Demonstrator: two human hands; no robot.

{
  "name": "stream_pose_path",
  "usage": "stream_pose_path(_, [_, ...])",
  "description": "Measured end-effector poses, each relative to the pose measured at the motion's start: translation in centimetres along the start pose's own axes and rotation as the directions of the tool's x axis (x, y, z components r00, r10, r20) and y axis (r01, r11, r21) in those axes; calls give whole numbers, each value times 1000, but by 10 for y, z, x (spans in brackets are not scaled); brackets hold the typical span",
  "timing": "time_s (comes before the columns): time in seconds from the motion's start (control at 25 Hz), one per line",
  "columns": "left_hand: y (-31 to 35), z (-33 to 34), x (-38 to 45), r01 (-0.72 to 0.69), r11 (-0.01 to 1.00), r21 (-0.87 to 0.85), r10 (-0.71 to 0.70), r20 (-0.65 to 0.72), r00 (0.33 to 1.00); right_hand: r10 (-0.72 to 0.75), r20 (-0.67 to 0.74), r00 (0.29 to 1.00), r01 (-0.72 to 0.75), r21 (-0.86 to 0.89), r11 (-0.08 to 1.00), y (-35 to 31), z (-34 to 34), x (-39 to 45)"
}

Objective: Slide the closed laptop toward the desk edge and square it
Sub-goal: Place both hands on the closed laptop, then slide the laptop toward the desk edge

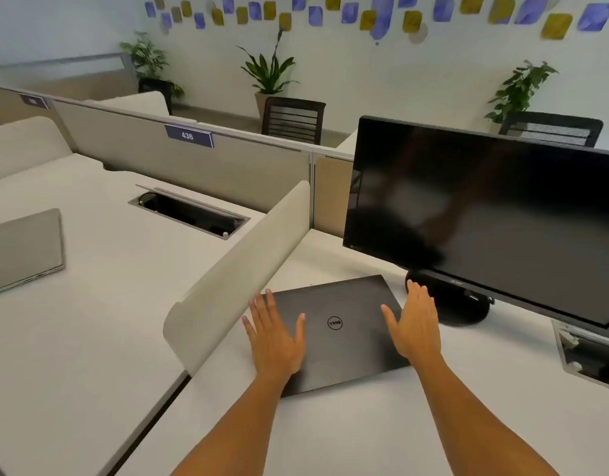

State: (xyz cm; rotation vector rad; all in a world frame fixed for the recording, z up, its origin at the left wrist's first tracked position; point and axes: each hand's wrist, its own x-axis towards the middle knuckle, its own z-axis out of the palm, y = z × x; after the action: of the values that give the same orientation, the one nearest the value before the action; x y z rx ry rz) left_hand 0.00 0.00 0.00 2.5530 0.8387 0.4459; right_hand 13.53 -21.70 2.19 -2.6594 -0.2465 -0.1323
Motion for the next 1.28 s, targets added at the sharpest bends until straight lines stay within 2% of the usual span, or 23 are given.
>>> stream_pose_path(0.08, [-5,7,-5,148,985,-87,-140,92,986,142,106,984,-147,36,989,2,8,2])
stream_pose_path(0.16, [-9,13,-12,239,970,-47,-232,125,965,256,245,935,-276,49,960,6,15,4])
stream_pose_path(0.24, [-4,14,-12,374,927,-12,-369,139,919,295,334,895,-318,12,948,6,19,6])
stream_pose_path(0.32, [5,13,-6,574,818,-45,-560,166,812,324,344,881,-333,-33,942,8,20,10])
stream_pose_path(0.4, [14,12,2,703,705,-92,-676,212,706,392,342,854,-405,-35,914,13,21,14])
stream_pose_path(0.56, [17,8,14,818,553,-155,-767,288,573,454,373,809,-470,-54,881,24,26,17])
stream_pose_path(0.64, [6,5,19,857,455,-244,-800,310,513,472,397,787,-521,19,853,31,25,14])
stream_pose_path(0.8, [-10,-5,23,890,361,-279,-780,433,453,478,445,757,-576,110,810,39,14,0])
stream_pose_path(0.92, [-3,-16,16,879,396,-264,-726,495,476,492,489,720,-628,159,762,40,3,-24])
stream_pose_path(1.04, [1,-19,0,860,440,-259,-688,519,508,495,418,762,-609,202,767,49,-6,-53])
stream_pose_path(1.2, [10,-29,-21,857,373,-355,-572,639,514,558,311,769,-631,239,738,68,-26,-96])
stream_pose_path(1.28, [17,-33,-28,859,374,-350,-488,713,504,591,274,758,-649,238,722,78,-39,-114])
